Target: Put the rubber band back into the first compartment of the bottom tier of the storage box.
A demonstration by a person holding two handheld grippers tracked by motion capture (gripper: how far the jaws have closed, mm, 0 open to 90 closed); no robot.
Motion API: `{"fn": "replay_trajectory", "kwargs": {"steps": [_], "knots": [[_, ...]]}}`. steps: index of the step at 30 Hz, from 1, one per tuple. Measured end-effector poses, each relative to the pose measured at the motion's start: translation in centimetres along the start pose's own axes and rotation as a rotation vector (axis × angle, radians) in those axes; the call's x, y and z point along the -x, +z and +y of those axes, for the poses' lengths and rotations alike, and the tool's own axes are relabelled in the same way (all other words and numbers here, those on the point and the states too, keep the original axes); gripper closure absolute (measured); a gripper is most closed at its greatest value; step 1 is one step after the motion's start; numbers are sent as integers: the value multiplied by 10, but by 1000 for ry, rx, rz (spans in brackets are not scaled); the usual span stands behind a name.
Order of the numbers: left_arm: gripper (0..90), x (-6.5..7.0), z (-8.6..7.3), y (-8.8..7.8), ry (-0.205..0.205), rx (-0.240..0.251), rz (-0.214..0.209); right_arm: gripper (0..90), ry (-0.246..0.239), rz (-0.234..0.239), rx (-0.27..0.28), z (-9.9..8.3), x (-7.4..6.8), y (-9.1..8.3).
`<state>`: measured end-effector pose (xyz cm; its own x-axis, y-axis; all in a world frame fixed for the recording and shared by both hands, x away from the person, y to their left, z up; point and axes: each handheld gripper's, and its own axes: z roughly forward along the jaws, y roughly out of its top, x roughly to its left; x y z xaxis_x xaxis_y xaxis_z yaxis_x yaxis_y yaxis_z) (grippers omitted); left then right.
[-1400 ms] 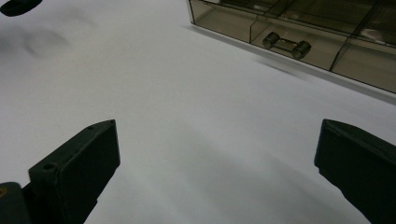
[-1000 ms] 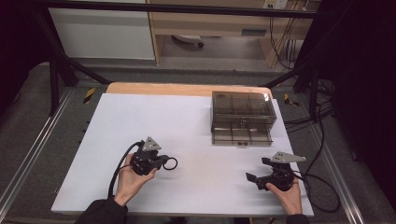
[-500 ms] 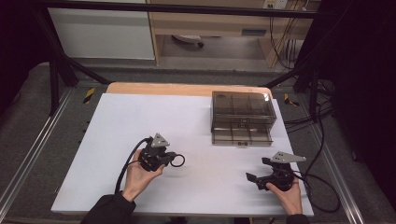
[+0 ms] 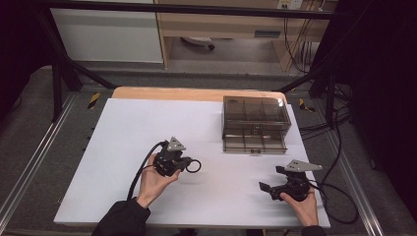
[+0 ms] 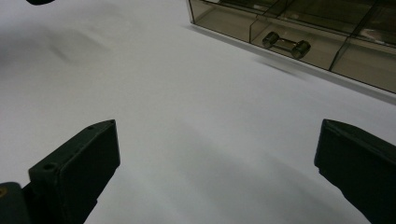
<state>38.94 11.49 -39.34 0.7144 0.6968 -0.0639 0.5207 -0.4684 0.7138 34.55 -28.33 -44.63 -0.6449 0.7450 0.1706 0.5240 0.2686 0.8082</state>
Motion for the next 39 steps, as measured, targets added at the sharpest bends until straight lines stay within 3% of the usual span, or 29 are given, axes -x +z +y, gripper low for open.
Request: {"fn": "replay_trajectory", "kwargs": {"steps": [39], "knots": [[871, 15, 44, 27, 27, 11, -18, 8, 0, 2, -1, 0, 0, 0]]}}
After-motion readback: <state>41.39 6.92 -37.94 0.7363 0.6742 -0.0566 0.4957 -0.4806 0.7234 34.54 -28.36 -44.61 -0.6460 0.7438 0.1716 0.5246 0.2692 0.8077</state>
